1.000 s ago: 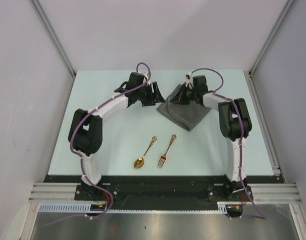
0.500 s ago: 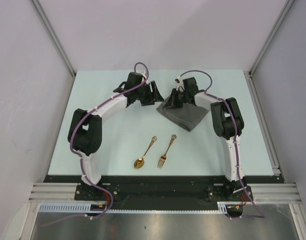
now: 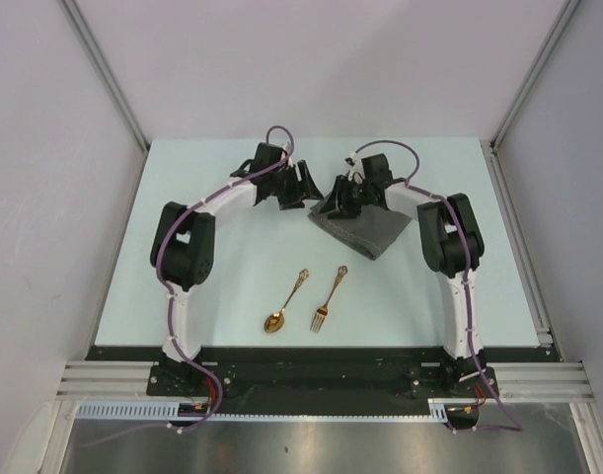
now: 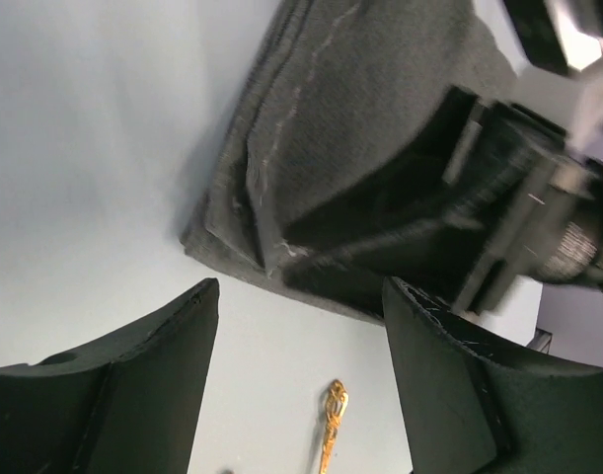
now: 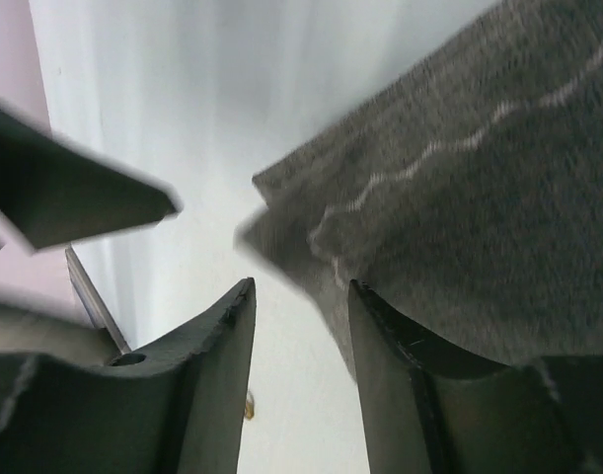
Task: Fold the napkin into a case and place the utensils inside
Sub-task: Fold the rectangle-folded napkin at the center of the board, then smooth out the square-folded napkin at the center of the board, then pick up the square-folded napkin from the center of the board, then move the square-folded napkin to the center of the board.
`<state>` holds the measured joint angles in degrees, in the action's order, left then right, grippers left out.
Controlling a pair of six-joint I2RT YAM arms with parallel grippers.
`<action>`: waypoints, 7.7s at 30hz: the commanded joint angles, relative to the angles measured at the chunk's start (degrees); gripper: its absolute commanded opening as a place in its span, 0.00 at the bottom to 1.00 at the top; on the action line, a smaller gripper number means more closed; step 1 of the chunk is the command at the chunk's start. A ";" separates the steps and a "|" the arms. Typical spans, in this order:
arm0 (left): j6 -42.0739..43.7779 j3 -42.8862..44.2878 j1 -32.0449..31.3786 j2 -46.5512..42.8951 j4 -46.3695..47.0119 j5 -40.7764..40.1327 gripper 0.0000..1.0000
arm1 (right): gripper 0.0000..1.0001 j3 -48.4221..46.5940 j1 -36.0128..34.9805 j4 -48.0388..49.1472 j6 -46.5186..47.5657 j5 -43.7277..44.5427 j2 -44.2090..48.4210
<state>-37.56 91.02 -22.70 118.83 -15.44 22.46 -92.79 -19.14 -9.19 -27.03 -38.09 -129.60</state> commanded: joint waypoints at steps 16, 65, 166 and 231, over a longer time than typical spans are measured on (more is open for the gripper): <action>4.25 16.11 0.73 14.24 -6.62 2.77 0.71 | 0.34 27.84 7.53 -1.44 2.51 -0.41 27.91; 1.61 11.63 0.20 13.89 -3.45 5.49 0.00 | 0.17 39.35 11.58 -0.57 3.65 1.17 30.28; -6.65 8.28 -17.99 14.77 11.93 12.26 0.21 | 0.26 8.42 35.84 18.00 -9.02 -7.20 0.48; -11.49 -4.63 -7.70 -1.23 16.76 7.25 0.55 | 0.58 52.11 33.64 -8.66 -1.54 33.78 53.94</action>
<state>-48.51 85.32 -28.62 115.57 -0.10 30.41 -34.57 15.35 -15.25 -36.03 -5.89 -74.85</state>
